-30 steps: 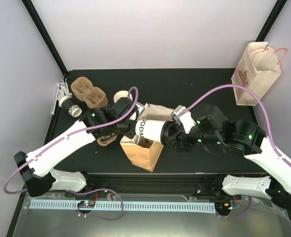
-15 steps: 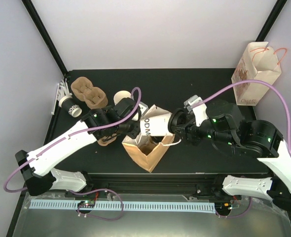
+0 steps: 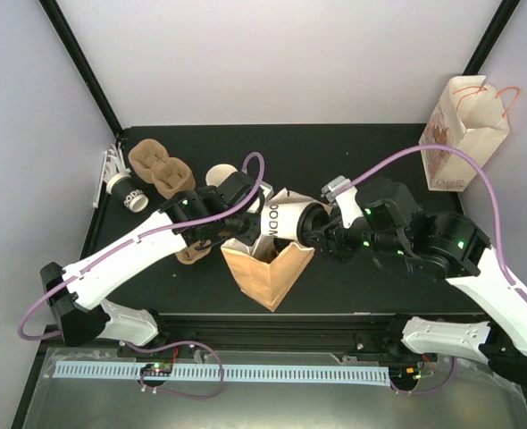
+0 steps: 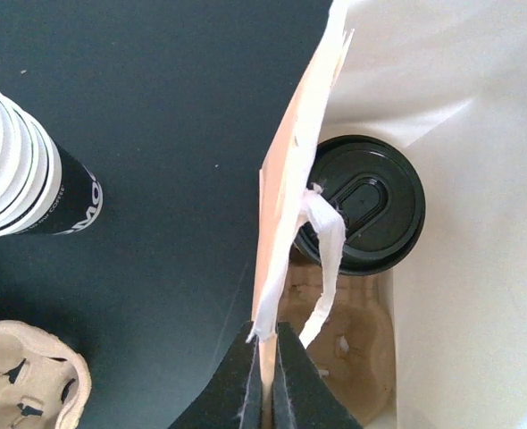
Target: Pack the takeout coffee
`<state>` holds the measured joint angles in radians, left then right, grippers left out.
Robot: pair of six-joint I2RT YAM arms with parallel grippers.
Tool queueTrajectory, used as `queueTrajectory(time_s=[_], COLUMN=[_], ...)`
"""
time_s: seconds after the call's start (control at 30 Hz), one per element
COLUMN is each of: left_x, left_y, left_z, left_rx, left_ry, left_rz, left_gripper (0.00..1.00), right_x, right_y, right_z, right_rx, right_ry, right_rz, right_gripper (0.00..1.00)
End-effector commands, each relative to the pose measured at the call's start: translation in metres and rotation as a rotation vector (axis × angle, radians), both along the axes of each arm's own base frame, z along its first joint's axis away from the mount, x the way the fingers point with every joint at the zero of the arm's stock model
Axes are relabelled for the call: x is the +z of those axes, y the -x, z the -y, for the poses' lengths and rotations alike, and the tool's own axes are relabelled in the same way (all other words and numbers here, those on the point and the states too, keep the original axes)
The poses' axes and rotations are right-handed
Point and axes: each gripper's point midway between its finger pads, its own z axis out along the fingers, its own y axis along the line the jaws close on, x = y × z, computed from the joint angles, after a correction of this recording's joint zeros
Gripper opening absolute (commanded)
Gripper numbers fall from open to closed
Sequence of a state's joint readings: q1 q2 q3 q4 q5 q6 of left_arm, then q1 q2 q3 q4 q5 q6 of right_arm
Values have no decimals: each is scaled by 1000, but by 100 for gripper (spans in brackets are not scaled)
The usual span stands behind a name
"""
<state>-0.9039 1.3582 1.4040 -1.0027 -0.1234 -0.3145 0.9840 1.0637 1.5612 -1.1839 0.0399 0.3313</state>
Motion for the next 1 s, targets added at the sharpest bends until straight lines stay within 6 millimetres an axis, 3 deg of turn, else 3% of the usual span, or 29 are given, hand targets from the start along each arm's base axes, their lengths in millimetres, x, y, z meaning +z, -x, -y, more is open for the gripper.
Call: queueTrajectory(time_s=[0.0,0.17,0.37,0.53,0.73,0.97], left_x=[8,15,41,65,107,136], left_y=[0,-1,0,-3,-8,-9], left_z=[16,17,19,19,18,44], left_rx=[-31,-30,-43,-50,-45,-109], left_ry=[56,63,113,158,215,290], left_rz=[-5,4,39,106,192,180], left_gripper=[3,20,56,74,81,81], right_x=[0,16,44,58,77,87], right_y=[7,20,30,28,14,-3], right_z=[-17,-30,-54,-70,-75,-64], right_rx=[71,175,313,371,335,249], right_ry=[-125,-265,-427,-468,-462,-435], right_rz=[-72,-79,-54,-54,-23,-23], right_gripper=[54,54,54,54,54,54])
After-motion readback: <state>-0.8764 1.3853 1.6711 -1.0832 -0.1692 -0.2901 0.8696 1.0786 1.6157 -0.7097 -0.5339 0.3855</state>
